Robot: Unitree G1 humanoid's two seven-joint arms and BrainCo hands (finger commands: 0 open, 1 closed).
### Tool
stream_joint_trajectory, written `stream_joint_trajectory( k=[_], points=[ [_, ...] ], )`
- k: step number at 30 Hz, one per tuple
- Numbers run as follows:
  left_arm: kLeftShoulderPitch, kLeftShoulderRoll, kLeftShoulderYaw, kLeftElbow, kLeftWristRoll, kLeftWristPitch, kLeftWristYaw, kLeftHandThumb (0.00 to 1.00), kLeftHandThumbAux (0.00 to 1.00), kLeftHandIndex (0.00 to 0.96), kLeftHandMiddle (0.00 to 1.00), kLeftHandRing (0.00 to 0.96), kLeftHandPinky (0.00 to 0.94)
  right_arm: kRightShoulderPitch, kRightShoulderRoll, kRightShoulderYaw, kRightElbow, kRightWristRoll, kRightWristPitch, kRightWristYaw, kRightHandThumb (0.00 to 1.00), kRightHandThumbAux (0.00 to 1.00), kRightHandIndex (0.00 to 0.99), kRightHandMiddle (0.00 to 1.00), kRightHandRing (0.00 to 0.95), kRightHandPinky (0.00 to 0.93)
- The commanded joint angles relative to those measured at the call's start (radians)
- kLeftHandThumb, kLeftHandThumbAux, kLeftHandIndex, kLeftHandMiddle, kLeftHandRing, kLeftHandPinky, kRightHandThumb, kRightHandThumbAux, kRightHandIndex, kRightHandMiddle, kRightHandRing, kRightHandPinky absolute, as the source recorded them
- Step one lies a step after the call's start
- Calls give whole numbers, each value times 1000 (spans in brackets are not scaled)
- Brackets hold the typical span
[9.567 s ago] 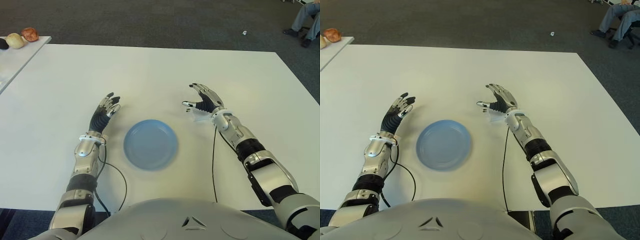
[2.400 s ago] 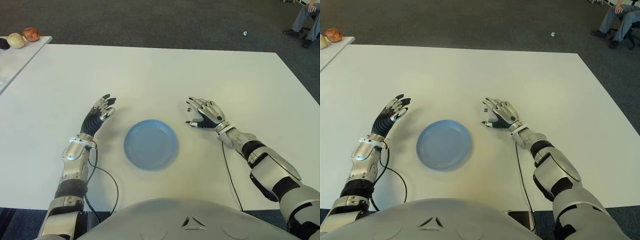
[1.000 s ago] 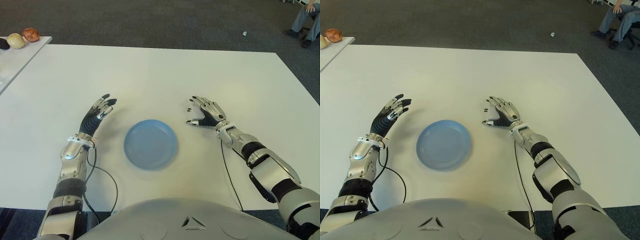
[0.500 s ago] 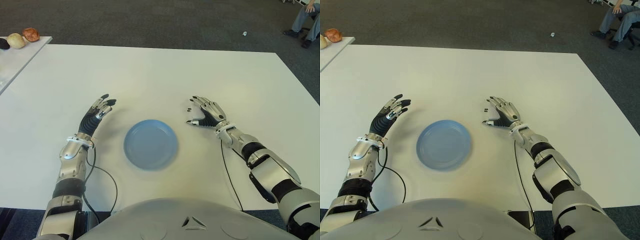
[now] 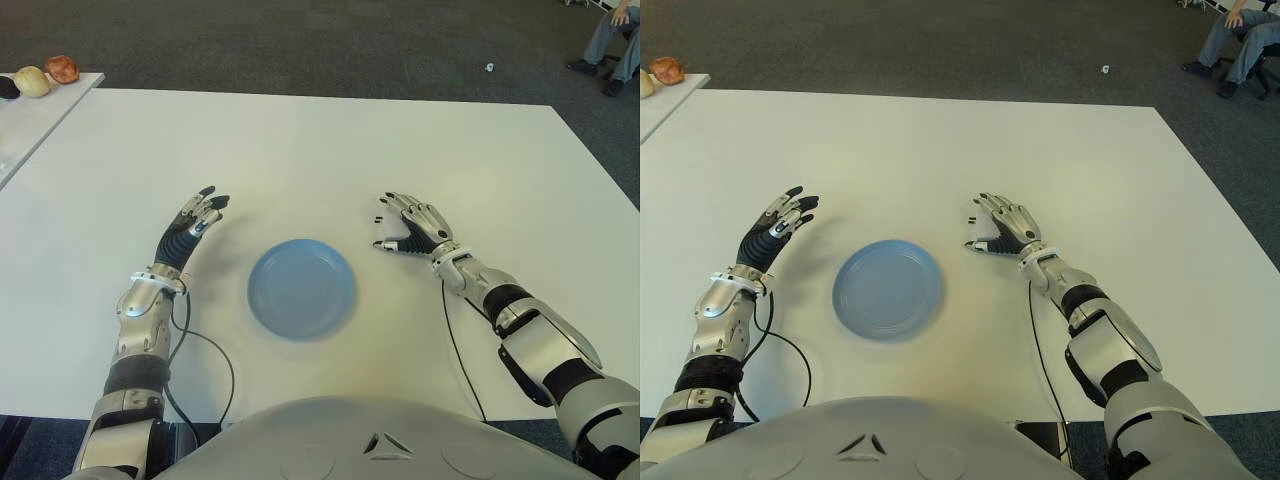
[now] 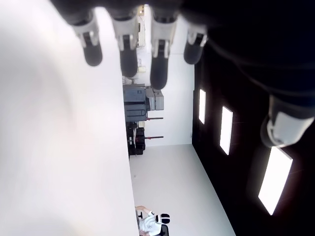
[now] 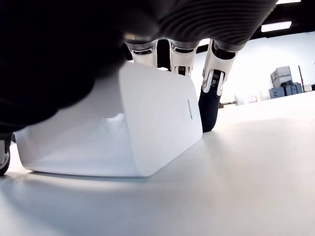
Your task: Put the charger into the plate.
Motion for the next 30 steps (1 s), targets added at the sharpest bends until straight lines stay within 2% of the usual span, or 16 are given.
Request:
stream_joint_trajectory(
  k=[1,10,20,29,30],
  points=[
    [-3,8,3,10,1,12,-6,0,417,80,201,139,18,50,2,15,26,-17,14,32,419,384,63,86,98,170],
    [-5,11,4,11,1,16,-5,0,414,81,193,130,13,53,0,19,24,-19,18,35,418,390,58,84,99,169],
    [0,13,8,-1,-6,26,-6,0,415,77,192,128,13,61,2,15,24,-15,21,30,448,398,69,115,141,228],
    [1,13,13,-4,-14,22,-13,0,420,79,185,124,18,66,4,14,23,-16,26,16,504,404,86,173,214,313],
    [1,13,13,-4,-14,21,-12,0,421,81,185,123,18,67,4,16,26,-20,31,7,517,405,108,240,293,397]
  ],
)
